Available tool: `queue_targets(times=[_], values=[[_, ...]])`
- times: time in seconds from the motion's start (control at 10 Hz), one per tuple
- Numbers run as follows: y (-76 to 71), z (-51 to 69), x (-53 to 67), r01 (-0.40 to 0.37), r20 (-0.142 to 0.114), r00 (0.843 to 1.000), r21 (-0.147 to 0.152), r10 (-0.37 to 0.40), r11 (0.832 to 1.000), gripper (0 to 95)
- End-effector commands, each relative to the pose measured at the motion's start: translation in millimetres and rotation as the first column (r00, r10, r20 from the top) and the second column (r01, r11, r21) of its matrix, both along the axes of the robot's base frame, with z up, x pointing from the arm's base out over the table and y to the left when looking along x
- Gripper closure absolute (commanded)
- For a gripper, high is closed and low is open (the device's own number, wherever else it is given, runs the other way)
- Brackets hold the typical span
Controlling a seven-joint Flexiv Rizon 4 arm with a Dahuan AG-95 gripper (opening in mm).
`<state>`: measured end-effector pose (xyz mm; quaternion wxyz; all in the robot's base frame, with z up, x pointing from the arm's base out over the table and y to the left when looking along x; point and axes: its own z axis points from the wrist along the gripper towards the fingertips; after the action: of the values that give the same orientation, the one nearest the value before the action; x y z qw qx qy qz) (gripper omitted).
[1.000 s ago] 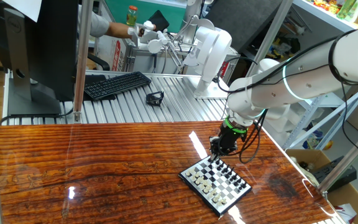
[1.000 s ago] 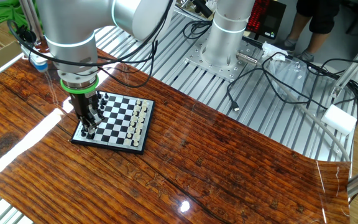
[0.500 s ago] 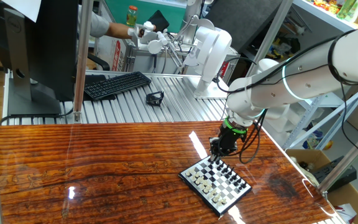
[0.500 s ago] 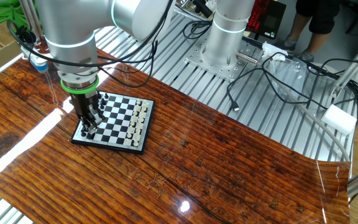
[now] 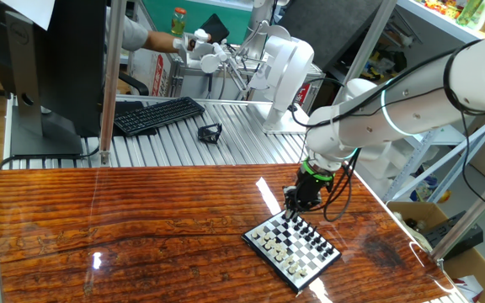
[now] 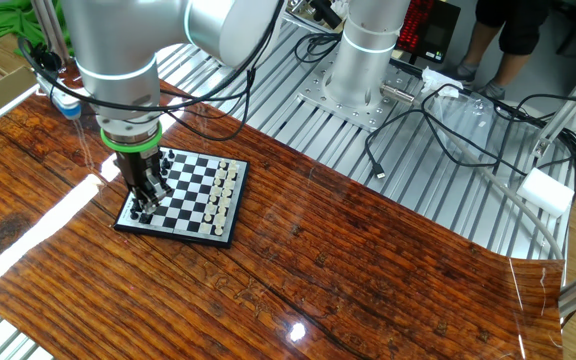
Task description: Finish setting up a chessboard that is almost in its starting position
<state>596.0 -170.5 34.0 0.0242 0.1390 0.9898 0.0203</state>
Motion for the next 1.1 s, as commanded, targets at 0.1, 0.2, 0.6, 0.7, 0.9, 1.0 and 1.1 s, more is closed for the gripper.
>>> queue_targets(times=[0.1, 0.2, 0.6, 0.7, 0.9, 1.0, 1.1], values=[[-0.5, -1.6, -0.1, -0.008, 0.000, 1.000, -0.002, 0.008, 1.000, 95.0], [-0.6, -2.1, -0.1, -0.010, -0.001, 1.000, -0.003, 0.010, 1.000, 95.0], [-1.4, -2.4, -0.1, -0.012, -0.003, 1.000, -0.004, 0.012, 1.000, 95.0], [-2.8, -2.8, -0.1, -0.018, -0.003, 1.000, -0.004, 0.018, 1.000, 95.0], [-4.1, -3.2, -0.1, -0.020, -0.003, 1.000, -0.003, 0.020, 1.000, 95.0], [-4.1, -3.2, -0.2, -0.019, -0.003, 1.000, -0.002, 0.019, 1.000, 95.0], [-4.1, -3.2, -0.2, -0.019, -0.003, 1.000, -0.002, 0.019, 1.000, 95.0]])
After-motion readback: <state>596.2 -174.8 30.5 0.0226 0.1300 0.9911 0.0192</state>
